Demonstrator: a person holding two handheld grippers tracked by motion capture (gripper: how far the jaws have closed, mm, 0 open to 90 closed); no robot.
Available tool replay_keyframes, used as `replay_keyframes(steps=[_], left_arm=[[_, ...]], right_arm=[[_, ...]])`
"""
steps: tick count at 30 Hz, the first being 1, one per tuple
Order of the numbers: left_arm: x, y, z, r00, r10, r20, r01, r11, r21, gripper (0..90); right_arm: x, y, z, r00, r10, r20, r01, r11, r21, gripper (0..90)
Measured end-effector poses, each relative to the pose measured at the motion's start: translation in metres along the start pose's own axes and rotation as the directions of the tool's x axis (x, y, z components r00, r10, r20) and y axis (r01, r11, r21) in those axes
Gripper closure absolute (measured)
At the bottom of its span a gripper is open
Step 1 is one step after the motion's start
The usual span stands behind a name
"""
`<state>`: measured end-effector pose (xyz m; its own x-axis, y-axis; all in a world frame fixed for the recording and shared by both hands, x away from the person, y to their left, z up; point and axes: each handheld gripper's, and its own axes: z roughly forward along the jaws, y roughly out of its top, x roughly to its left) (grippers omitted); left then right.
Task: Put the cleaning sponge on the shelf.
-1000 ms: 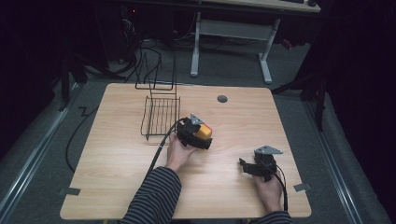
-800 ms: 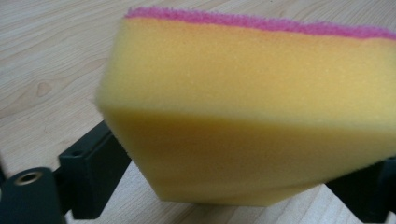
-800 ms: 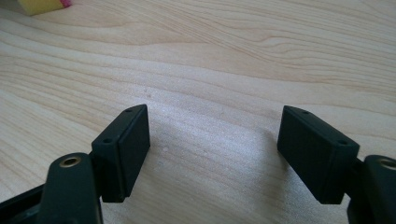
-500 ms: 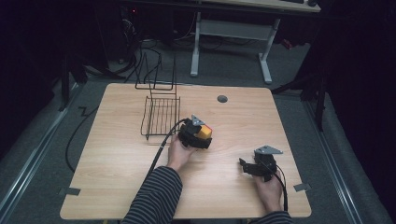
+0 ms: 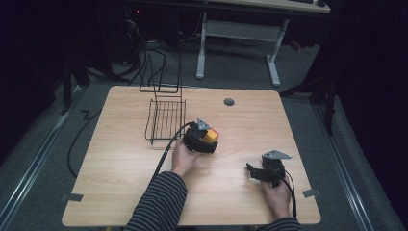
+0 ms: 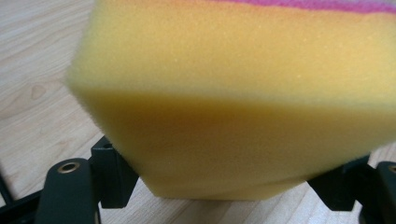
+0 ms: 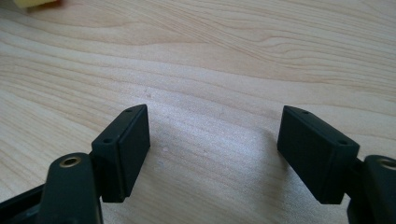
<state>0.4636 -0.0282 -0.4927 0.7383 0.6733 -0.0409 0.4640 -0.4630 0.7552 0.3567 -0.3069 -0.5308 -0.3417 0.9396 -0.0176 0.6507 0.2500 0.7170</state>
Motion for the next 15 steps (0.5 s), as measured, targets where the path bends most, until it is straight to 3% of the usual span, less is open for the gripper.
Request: replay_keyframes(steps=[15], left_arm=[[-0.002, 0.003, -0.017, 0.9993, 0.025, 0.026, -0.025, 0.9997, 0.000, 24.0]], right_arm=[[0.000, 0.000, 0.000, 1.0000, 0.000, 0.000, 0.000, 1.000, 0.000, 25.6]])
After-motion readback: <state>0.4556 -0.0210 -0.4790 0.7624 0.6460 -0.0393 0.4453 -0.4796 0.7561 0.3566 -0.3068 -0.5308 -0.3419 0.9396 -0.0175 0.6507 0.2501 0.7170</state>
